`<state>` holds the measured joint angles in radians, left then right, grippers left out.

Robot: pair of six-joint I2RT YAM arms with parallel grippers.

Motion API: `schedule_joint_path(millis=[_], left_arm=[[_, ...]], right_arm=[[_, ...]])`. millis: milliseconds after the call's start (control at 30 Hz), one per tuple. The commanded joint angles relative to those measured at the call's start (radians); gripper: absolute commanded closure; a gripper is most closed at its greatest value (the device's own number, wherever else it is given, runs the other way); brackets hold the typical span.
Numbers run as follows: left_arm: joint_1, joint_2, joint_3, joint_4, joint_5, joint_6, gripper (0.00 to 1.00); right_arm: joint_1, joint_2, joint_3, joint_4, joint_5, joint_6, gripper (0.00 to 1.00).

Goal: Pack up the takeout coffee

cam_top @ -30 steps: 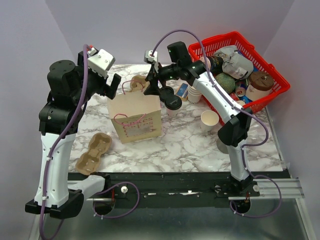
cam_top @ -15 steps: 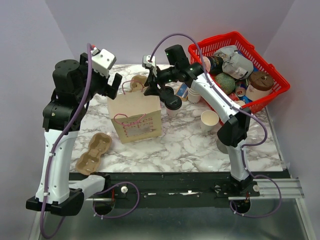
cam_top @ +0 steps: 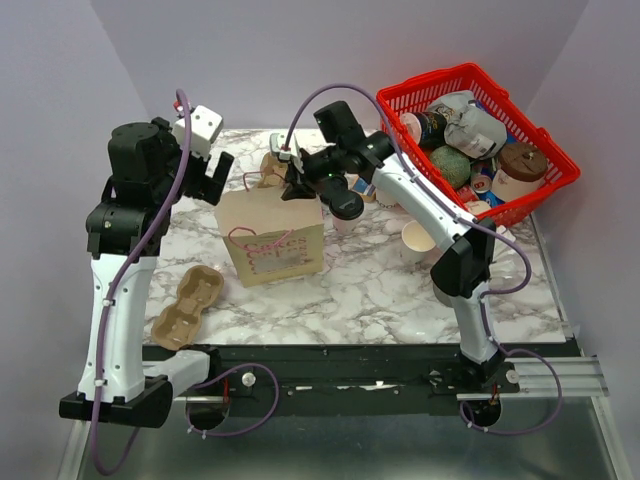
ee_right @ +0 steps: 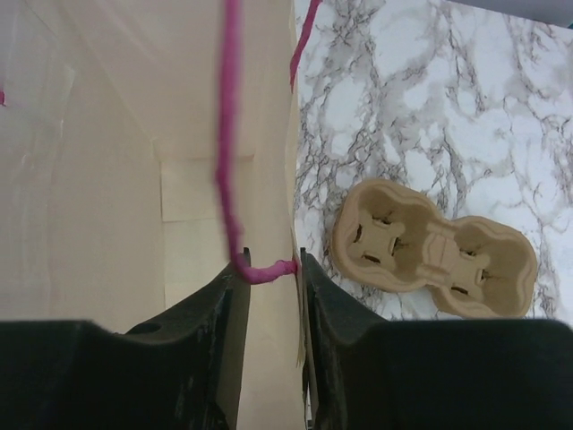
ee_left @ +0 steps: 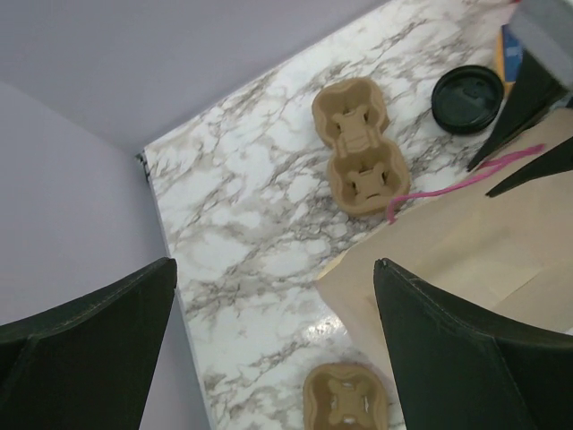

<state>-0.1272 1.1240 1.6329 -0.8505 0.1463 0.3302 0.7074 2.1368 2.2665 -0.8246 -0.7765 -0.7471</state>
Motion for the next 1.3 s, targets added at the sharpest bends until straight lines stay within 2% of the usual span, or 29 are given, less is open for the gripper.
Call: schedule_joint_path(millis=[0,200,267,400,533,700,833,867,1100,1267], left_arm=[[0.079,-0.029,-0.030,-0.102,-0.056,0.026,0.01],[0.104,-0.113,-0.154,-0.124,-0.074,0.067,0.02],[0.104,-0.133,-0.189,-0.136,-0.079,0.090,0.02],[0.115,-0.214,-0.307,-0.168,-0.088,0.179,0.01],[0.120,-0.256,-0.367,-0.274,-0.034,0.279,0.02],[0.143,-0.260,-0.444,-0.375,0.052,0.294,0.02],[0.150,-0.242,-0.510,-0.397,-0.003,0.294,0.06],[0.153,-0.237,-0.521,-0.403,-0.013,0.296,0.10],[0.176,-0.204,-0.721,-0.392,-0.077,0.287,0.20],[0.192,-0.132,-0.754,-0.343,-0.097,0.227,0.27]], right_arm=[[0.007,-0.017,-0.024,-0.053,0.042,-0.060,0.67],[0.007,-0.040,-0.027,-0.051,0.036,-0.025,0.79],[0.009,-0.055,-0.030,-0.038,0.039,-0.008,0.89],[0.009,-0.090,-0.044,-0.015,0.051,0.031,0.92],[0.009,-0.147,-0.102,0.024,0.094,0.055,0.99],[0.009,-0.227,-0.238,0.100,0.152,0.086,0.99],[0.009,-0.256,-0.274,0.131,0.212,0.140,1.00],[0.009,-0.261,-0.274,0.133,0.217,0.149,0.99],[0.009,-0.271,-0.295,0.163,0.235,0.203,0.99],[0.007,-0.284,-0.334,0.170,0.284,0.200,0.99]])
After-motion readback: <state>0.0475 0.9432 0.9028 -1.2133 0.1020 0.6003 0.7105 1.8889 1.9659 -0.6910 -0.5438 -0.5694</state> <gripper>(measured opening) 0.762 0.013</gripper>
